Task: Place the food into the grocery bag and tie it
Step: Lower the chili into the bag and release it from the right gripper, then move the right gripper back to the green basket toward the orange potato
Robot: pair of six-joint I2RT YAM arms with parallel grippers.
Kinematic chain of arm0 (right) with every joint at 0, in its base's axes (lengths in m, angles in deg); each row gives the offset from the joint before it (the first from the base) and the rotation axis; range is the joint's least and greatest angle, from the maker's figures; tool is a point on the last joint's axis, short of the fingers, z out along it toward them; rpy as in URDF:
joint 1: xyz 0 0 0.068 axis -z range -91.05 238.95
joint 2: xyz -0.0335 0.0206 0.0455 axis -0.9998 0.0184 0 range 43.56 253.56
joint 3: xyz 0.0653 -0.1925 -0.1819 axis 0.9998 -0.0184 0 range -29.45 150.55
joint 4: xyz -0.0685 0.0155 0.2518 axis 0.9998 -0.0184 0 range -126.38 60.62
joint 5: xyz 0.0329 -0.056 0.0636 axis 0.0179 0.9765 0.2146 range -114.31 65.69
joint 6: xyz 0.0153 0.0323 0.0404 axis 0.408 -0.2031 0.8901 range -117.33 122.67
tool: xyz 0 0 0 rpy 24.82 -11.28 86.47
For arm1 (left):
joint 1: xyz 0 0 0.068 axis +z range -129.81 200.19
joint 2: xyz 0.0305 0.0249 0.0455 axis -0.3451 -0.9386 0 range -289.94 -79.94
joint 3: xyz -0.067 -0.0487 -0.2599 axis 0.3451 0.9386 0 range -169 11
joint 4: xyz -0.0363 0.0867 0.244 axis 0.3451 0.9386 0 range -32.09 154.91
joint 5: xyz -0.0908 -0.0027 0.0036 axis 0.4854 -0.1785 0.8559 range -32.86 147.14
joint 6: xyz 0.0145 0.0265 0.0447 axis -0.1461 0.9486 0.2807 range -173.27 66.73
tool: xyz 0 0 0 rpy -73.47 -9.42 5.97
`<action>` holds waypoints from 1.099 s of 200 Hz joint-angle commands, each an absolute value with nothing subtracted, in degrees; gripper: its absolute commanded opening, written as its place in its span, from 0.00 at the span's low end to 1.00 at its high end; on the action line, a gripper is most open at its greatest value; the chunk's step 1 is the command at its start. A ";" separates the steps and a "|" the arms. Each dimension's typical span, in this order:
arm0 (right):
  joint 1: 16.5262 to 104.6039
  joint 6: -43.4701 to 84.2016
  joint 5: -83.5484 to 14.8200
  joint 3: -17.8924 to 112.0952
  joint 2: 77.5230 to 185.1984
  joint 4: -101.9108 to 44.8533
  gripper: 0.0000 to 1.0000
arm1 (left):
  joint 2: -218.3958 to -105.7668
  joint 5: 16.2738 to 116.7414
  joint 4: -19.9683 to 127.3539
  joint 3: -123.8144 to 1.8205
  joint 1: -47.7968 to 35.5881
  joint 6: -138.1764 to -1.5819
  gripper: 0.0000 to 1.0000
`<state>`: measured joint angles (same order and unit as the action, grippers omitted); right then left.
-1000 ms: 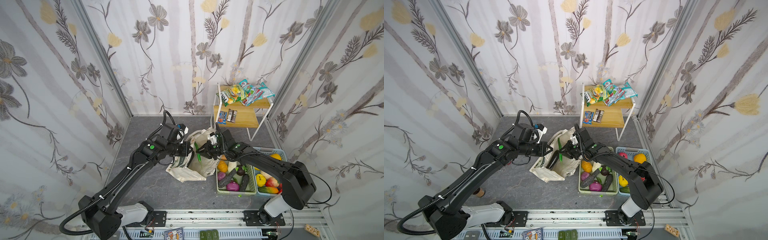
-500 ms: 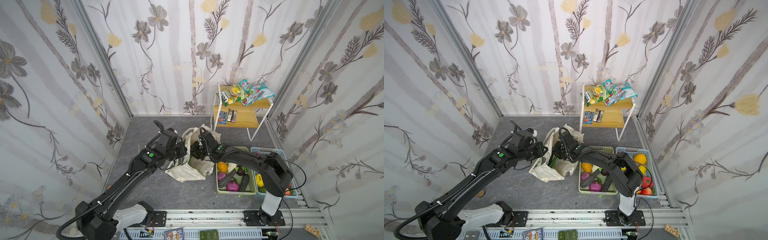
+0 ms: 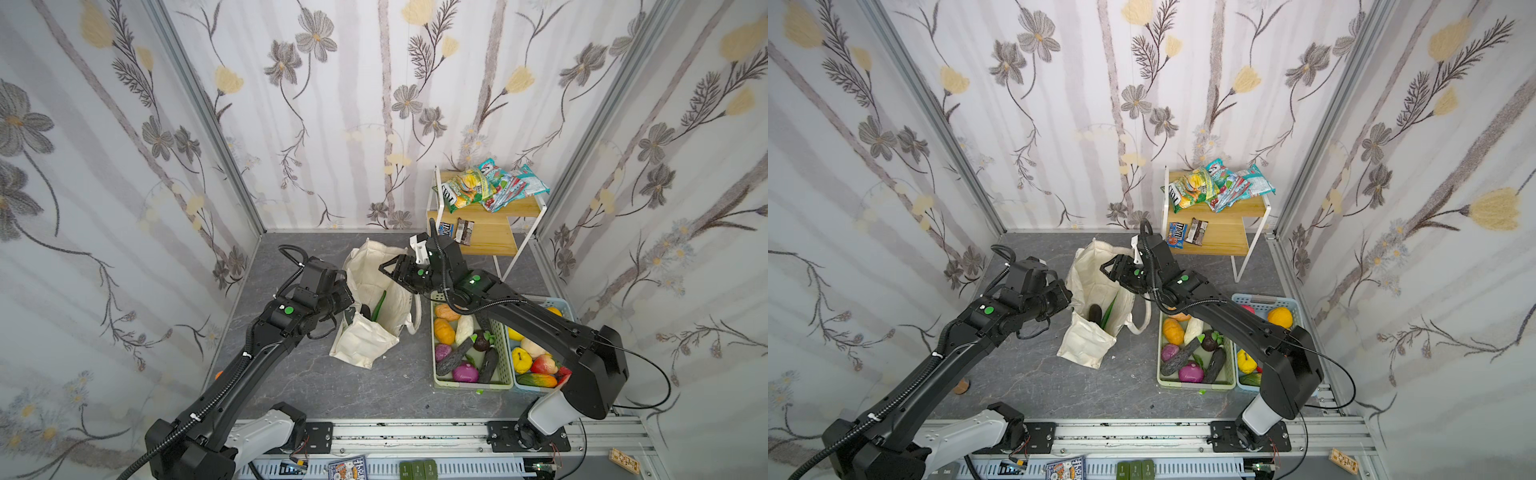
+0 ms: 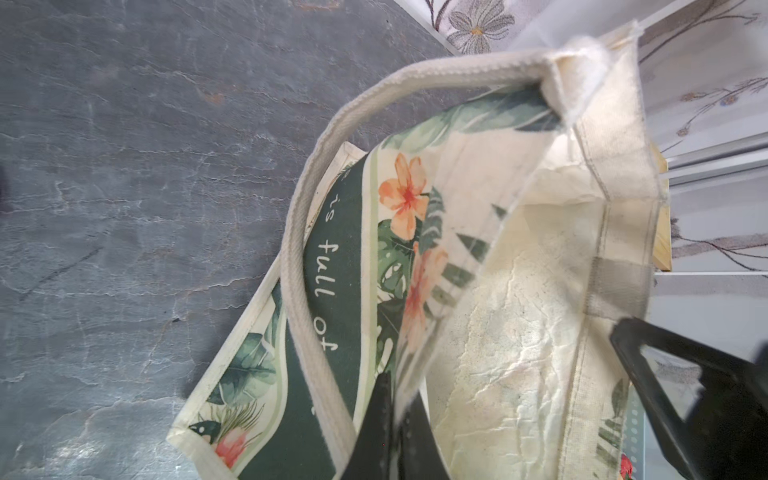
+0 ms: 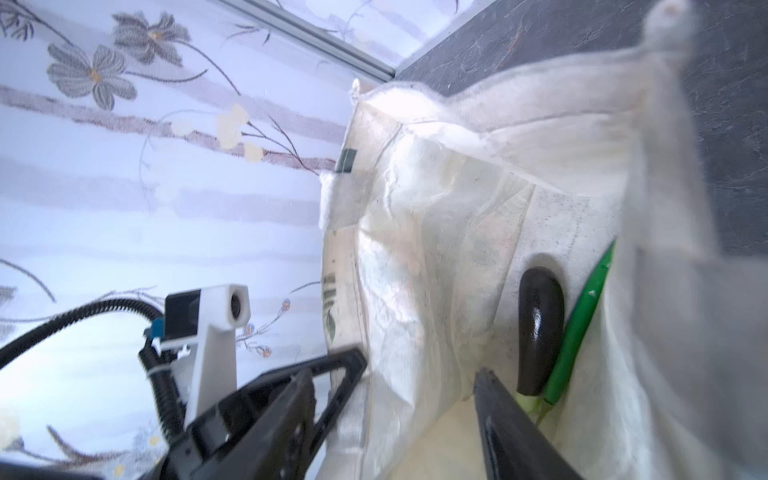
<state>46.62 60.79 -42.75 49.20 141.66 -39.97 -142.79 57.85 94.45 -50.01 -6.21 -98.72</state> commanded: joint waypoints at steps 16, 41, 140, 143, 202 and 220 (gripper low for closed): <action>49.72 52.99 -45.04 45.84 133.14 -47.88 0.64 | -142.51 57.29 96.58 -50.09 -4.74 -98.89 0.00; 53.28 50.57 -43.56 42.59 126.94 -52.59 0.68 | -142.65 58.41 96.09 -50.11 -4.60 -99.06 0.00; 68.34 39.95 -35.61 21.93 119.15 -60.29 0.70 | -141.73 61.18 94.85 -51.06 -7.05 -99.33 0.00; 68.04 39.79 -35.71 21.50 119.49 -59.84 0.70 | -141.73 61.11 94.83 -51.05 -7.14 -99.33 0.00; 57.29 30.34 -28.99 18.58 126.08 -53.59 0.74 | -141.67 60.29 95.00 -49.91 -7.24 -99.28 0.00; 54.80 27.17 -25.13 19.32 128.99 -54.25 0.76 | -141.55 60.12 95.25 -49.90 -7.24 -99.07 0.00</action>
